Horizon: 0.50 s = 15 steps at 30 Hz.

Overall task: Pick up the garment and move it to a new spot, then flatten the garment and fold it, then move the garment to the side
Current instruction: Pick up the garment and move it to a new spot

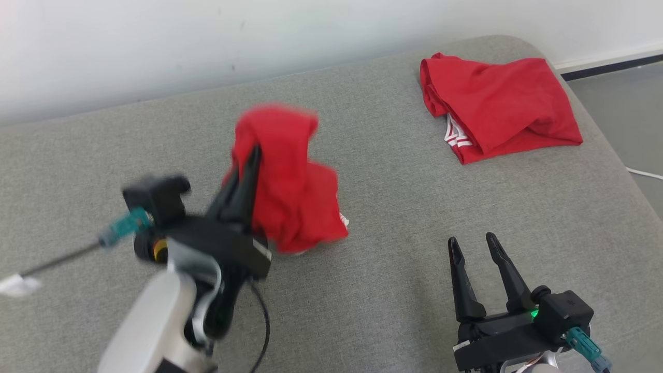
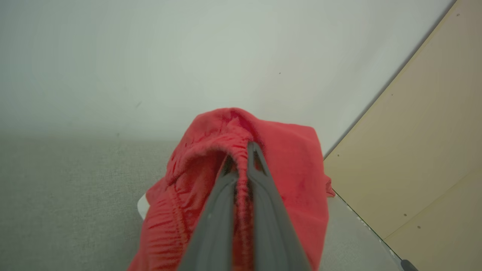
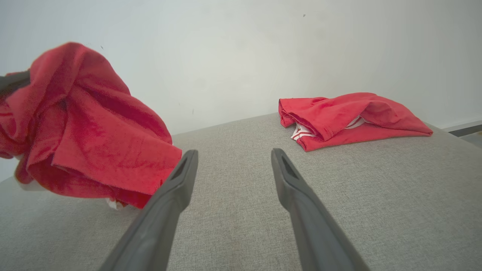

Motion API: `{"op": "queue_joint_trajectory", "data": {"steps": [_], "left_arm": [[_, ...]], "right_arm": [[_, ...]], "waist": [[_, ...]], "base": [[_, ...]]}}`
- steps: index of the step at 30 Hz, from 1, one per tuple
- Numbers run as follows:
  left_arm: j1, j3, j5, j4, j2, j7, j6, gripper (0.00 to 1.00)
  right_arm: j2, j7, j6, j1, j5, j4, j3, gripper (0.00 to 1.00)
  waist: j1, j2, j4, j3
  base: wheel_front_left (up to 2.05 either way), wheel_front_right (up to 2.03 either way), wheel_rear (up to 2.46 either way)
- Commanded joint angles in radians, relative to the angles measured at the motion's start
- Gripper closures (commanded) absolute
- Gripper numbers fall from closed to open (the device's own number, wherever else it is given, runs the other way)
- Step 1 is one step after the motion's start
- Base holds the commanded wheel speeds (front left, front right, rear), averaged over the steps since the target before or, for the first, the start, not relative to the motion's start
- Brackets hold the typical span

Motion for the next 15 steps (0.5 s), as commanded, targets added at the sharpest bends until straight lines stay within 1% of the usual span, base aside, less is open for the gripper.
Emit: {"op": "queue_joint_trajectory", "data": {"steps": [1, 6, 9, 10, 11, 12, 13, 15], "left_arm": [[0.045, -0.01, -0.002, 0.045, 0.001, -0.013, -0.009, 1.0], [0.126, -0.068, 0.026, 0.194, -0.008, -0.039, -0.037, 1.0], [0.138, -0.103, 0.056, 0.267, -0.016, -0.065, -0.047, 1.0], [0.135, -0.115, 0.07, 0.283, -0.018, -0.079, -0.051, 0.67], [0.129, -0.126, 0.092, 0.296, -0.018, -0.099, -0.053, 0.43], [0.129, -0.126, 0.092, 0.296, -0.018, -0.099, -0.053, 0.43], [0.121, -0.137, 0.113, 0.303, -0.016, -0.118, -0.052, 0.0], [0.107, -0.139, 0.137, 0.316, -0.016, -0.16, -0.046, 0.0]], "right_arm": [[0.002, -0.004, -0.003, -0.001, 0.005, 0.003, 0.004, 0.0], [0.002, -0.004, -0.003, -0.007, 0.007, 0.008, 0.008, 0.0], [0.002, -0.004, -0.003, -0.012, 0.008, 0.011, 0.011, 0.0], [0.002, -0.004, -0.003, -0.013, 0.008, 0.012, 0.01, 0.0], [0.002, -0.004, -0.003, -0.013, 0.008, 0.012, 0.01, 0.0], [0.002, -0.004, -0.003, -0.013, 0.008, 0.012, 0.01, 0.0], [0.002, -0.004, -0.003, -0.012, 0.007, 0.013, 0.008, 0.0], [0.002, -0.004, -0.003, -0.001, 0.001, 0.013, 0.0, 0.0]], "waist": [[0.0, 0.0, 0.005, 0.005], [0.0, 0.0, 0.015, 0.012], [0.0, 0.0, 0.022, 0.01], [0.0, 0.0, 0.026, 0.007], [0.0, 0.0, 0.03, 0.005], [0.0, 0.0, 0.03, 0.005], [0.0, 0.0, 0.035, 0.001], [0.0, 0.0, 0.056, -0.014]], "base": [[0.0, 0.0, 0.0], [0.0, 0.0, 0.0], [0.0, 0.0, 0.0], [0.0, 0.0, 0.0], [0.0, 0.0, 0.0], [0.0, 0.0, 0.0], [0.0, 0.0, 0.0], [0.0, 0.0, 0.0]]}}
